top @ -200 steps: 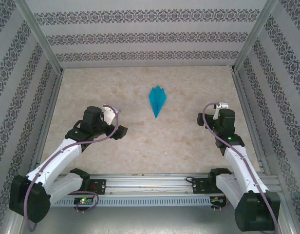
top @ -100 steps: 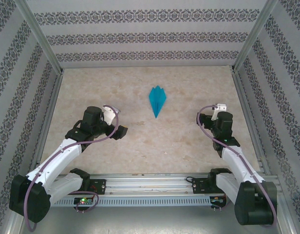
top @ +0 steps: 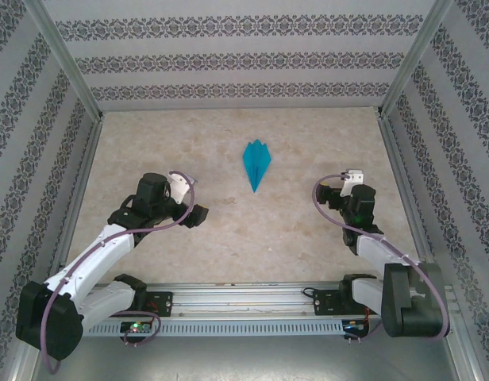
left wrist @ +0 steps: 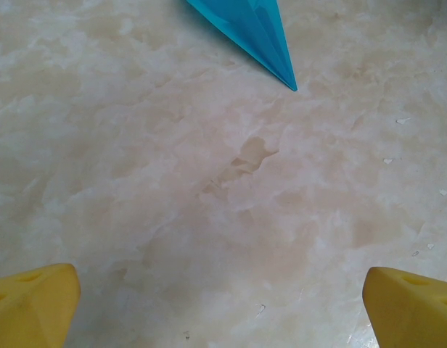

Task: Fold a paper plane with a square sheet of paper (fold left side to right side)
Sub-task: Reset both arms

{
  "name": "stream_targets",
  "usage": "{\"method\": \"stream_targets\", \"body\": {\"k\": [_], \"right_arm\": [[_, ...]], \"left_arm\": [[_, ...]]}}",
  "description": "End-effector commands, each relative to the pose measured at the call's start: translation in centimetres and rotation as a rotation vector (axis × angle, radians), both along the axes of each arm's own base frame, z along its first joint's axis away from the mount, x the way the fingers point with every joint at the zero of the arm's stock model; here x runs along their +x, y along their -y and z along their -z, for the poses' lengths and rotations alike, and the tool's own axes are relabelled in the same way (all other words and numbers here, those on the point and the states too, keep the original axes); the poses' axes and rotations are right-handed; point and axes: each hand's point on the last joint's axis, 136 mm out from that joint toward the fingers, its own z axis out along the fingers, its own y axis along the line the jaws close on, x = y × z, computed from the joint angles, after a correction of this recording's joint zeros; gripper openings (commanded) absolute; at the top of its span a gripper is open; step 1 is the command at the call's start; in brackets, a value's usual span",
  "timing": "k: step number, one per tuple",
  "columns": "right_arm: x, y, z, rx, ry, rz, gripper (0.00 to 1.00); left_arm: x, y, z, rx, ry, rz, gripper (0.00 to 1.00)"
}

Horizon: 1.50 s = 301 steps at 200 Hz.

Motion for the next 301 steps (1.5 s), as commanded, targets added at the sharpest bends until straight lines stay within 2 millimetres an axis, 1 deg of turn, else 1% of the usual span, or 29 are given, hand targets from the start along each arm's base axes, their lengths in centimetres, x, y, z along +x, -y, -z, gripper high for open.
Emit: {"method": "stream_targets", "body": {"k": [1, 41, 59, 74, 85, 100, 112, 119, 121, 126, 143, 162, 205, 221, 244, 255, 268, 280, 301], "right_arm": [[0.9, -0.4, -2.2, -0.015, 0.126, -0.039, 0.98], [2.1, -1.0, -2.4, -0.017, 0.172, -0.079, 0.98], [2.8, -1.2, -1.8, -0.012, 0.176, -0.097, 0.98], [3.4, -1.6, -0.7, -0.011, 0.154, -0.12, 0.98], [3.8, -1.5, 0.2, -0.007, 0.142, -0.114, 0.98], [4.2, -1.6, 0.2, 0.002, 0.152, -0.118, 0.98], [4.4, -1.3, 0.5, 0.001, 0.115, -0.104, 0.98], [4.3, -0.8, 1.1, 0.007, 0.082, -0.075, 0.98], [5.0, -0.7, 0.5, 0.006, 0.096, -0.066, 0.98], [5.4, -0.5, 0.2, 0.0, 0.1, -0.058, 0.98], [5.4, -0.3, 0.4, -0.02, 0.091, -0.023, 0.98], [5.4, -0.3, 0.4, -0.025, 0.092, -0.022, 0.98], [5.4, -0.3, 0.4, -0.025, 0.095, -0.021, 0.98], [5.4, -0.3, 0.4, -0.026, 0.095, -0.02, 0.98], [5.4, -0.3, 0.4, -0.026, 0.094, -0.019, 0.98], [5.4, -0.3, 0.4, -0.025, 0.095, -0.02, 0.98], [5.4, -0.3, 0.4, -0.026, 0.094, -0.019, 0.98], [5.4, -0.3, 0.4, -0.029, 0.094, -0.02, 0.98], [5.4, -0.4, 0.4, -0.03, 0.093, -0.021, 0.98]], "left_arm": [[0.1, -0.1, 0.0, 0.012, 0.006, 0.014, 1.0], [0.1, -0.1, 0.3, 0.016, -0.004, 0.016, 1.0], [0.1, -0.1, 0.3, 0.018, -0.005, 0.016, 1.0], [0.2, -0.2, 0.4, 0.023, -0.007, 0.012, 1.0], [0.2, -0.3, 0.4, 0.027, -0.007, 0.007, 1.0], [0.2, -0.4, 0.6, 0.033, -0.009, 0.0, 1.0], [0.3, -0.5, 0.6, 0.037, -0.008, -0.003, 1.0], [0.3, -0.5, 0.7, 0.041, -0.009, -0.005, 1.0], [0.3, -0.5, 0.7, 0.041, -0.009, -0.005, 1.0], [0.4, -0.5, 0.7, 0.043, -0.008, -0.007, 1.0], [0.5, -0.7, 0.7, 0.053, -0.01, -0.014, 1.0], [0.7, -1.1, 0.7, 0.065, -0.008, -0.035, 1.0], [1.5, -3.1, 0.2, 0.115, 0.005, -0.154, 1.0], [1.9, -3.7, -0.6, 0.102, 0.01, -0.212, 1.0], [2.7, -4.5, -2.3, 0.03, 0.039, -0.326, 1.0], [3.0, -5.2, -2.6, 0.008, 0.054, -0.388, 1.0], [3.1, -6.5, -2.4, 0.004, 0.071, -0.482, 1.0], [3.1, -7.7, -1.8, 0.01, 0.083, -0.555, 1.0], [3.2, -9.2, -0.6, 0.02, 0.115, -0.637, 1.0]]}}
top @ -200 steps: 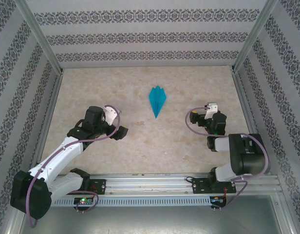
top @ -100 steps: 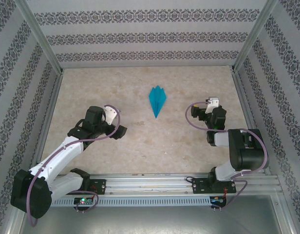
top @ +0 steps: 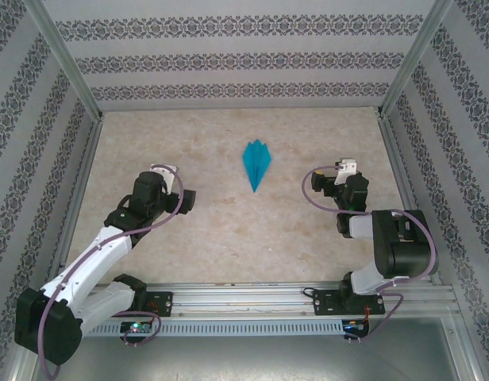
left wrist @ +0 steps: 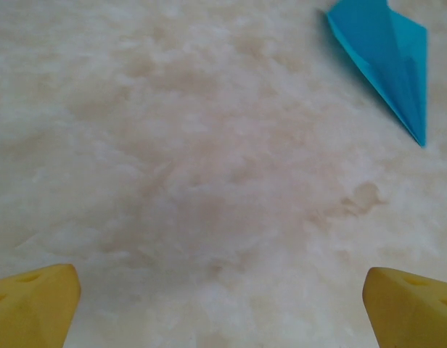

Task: Fold a paper plane with a square sheet of paper (fold left side to right side)
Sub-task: Reset both arms

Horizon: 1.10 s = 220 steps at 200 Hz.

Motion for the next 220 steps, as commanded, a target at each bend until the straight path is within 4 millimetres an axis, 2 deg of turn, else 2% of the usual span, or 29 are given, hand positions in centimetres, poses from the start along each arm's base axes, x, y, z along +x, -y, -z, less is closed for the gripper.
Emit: {"method": "stream_targets", "body": {"k": [1, 25, 53, 77, 102, 120, 152, 189, 203, 220], "right_arm": [[0.3, -0.2, -0.7, -0.008, 0.022, 0.002, 0.98], [0.3, -0.2, -0.7, -0.009, 0.022, 0.003, 0.98], [0.3, -0.2, -0.7, -0.009, 0.022, 0.003, 0.98], [0.3, -0.2, -0.7, -0.008, 0.022, 0.004, 0.98], [0.3, -0.2, -0.7, -0.009, 0.023, 0.005, 0.98], [0.3, -0.2, -0.7, -0.01, 0.022, 0.004, 0.98], [0.3, -0.2, -0.7, -0.01, 0.023, 0.004, 0.98], [0.3, -0.2, -0.7, -0.01, 0.023, 0.004, 0.98], [0.3, -0.2, -0.7, -0.01, 0.023, 0.004, 0.98], [0.3, -0.2, -0.7, -0.01, 0.022, 0.004, 0.98]], "left_arm": [[0.6, -3.3, 0.9, -0.007, 0.053, -0.201, 1.0], [0.4, -5.9, 2.6, 0.03, 0.042, -0.315, 1.0], [1.1, -7.6, 2.4, 0.117, 0.075, -0.325, 1.0], [1.6, -8.5, 3.6, 0.118, 0.076, -0.324, 1.0], [2.1, -8.6, 5.2, 0.072, 0.107, -0.302, 1.0], [2.7, -8.3, 5.5, 0.046, 0.167, -0.266, 1.0], [4.5, -7.6, 4.4, 0.035, 0.278, -0.201, 1.0], [7.0, -6.9, 4.2, 0.018, 0.328, -0.138, 1.0], [7.9, -6.5, 4.7, 0.028, 0.313, -0.103, 1.0], [8.6, -7.0, 5.5, 0.027, 0.313, -0.111, 1.0]]}}
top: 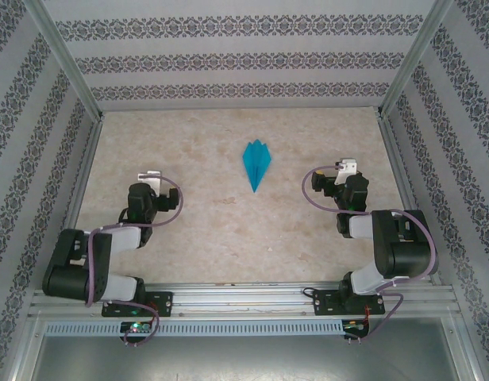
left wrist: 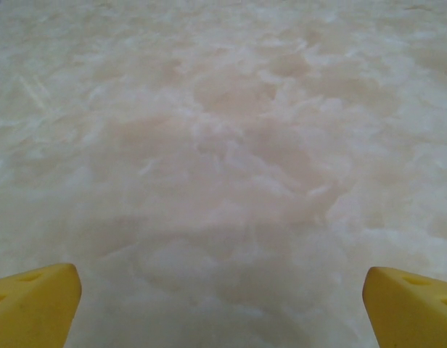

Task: Fold a paper plane with a square sheet of paper (fold left side to right side)
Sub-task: Reset both arms

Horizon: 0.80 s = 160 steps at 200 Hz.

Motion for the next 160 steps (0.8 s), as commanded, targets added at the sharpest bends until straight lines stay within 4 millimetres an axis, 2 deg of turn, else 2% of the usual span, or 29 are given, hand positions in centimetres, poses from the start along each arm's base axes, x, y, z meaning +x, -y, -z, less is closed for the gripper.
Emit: {"method": "stream_targets", "body": {"k": [1, 24, 52, 160], "right_arm": [[0.3, -0.3, -0.7, -0.006, 0.021, -0.003, 0.98], [0.3, -0.3, -0.7, -0.007, 0.023, -0.003, 0.98], [0.3, -0.3, -0.7, -0.006, 0.022, -0.003, 0.98], [0.3, -0.4, -0.6, -0.008, 0.019, -0.004, 0.98]], "left_arm": [[2.6, 0.1, -2.7, 0.005, 0.137, 0.045, 1.0], [2.8, -0.8, -1.2, -0.042, 0.148, 0.024, 1.0], [3.3, -1.9, -0.9, -0.066, 0.125, -0.018, 1.0], [3.3, -2.0, -0.9, -0.062, 0.122, -0.023, 1.0]]}}
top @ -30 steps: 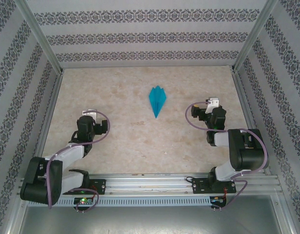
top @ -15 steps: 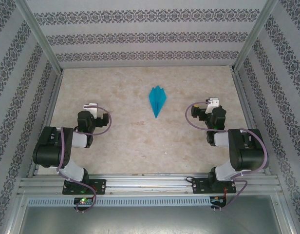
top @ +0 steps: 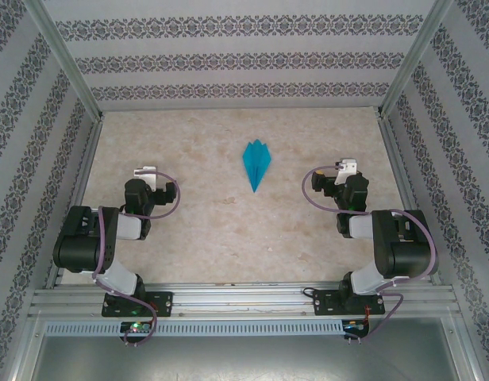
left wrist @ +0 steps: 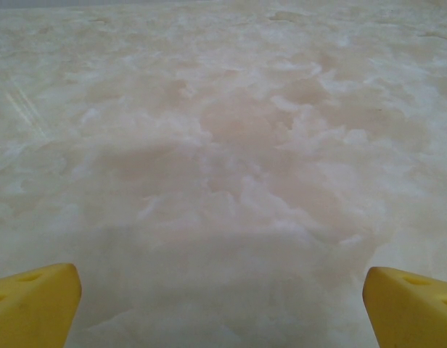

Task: Fold a paper plane with a square sheet of paper (fold left side to right side)
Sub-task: Reset both arms

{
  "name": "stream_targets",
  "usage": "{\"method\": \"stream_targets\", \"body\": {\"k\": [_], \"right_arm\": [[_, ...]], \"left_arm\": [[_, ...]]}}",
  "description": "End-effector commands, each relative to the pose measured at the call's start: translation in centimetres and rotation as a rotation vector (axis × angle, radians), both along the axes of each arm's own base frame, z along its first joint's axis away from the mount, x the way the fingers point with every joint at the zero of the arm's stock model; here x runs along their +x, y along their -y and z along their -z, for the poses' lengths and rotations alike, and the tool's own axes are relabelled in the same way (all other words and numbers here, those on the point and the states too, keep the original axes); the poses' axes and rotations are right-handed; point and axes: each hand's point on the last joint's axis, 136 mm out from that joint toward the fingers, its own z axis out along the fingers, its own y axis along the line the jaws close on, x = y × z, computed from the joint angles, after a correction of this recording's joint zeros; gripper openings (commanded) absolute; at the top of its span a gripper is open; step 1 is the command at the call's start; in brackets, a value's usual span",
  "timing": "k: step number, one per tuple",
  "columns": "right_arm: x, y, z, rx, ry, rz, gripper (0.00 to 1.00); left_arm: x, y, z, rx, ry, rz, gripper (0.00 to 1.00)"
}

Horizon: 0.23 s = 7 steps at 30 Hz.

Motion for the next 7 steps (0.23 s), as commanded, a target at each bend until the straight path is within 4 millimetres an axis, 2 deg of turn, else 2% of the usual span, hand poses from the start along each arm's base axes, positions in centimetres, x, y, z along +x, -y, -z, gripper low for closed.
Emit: {"method": "stream_targets", "body": {"k": [1, 7], "right_arm": [[0.3, -0.35, -0.62, -0.008, 0.019, -0.004, 0.98], [0.28, -0.34, -0.66, -0.008, 0.02, -0.003, 0.98]], "left_arm": [[0.92, -0.15, -1.86, -0.02, 0.073, -0.002, 1.0], [0.95, -0.16, -1.86, -0.019, 0.073, -0.003, 1.0]]}}
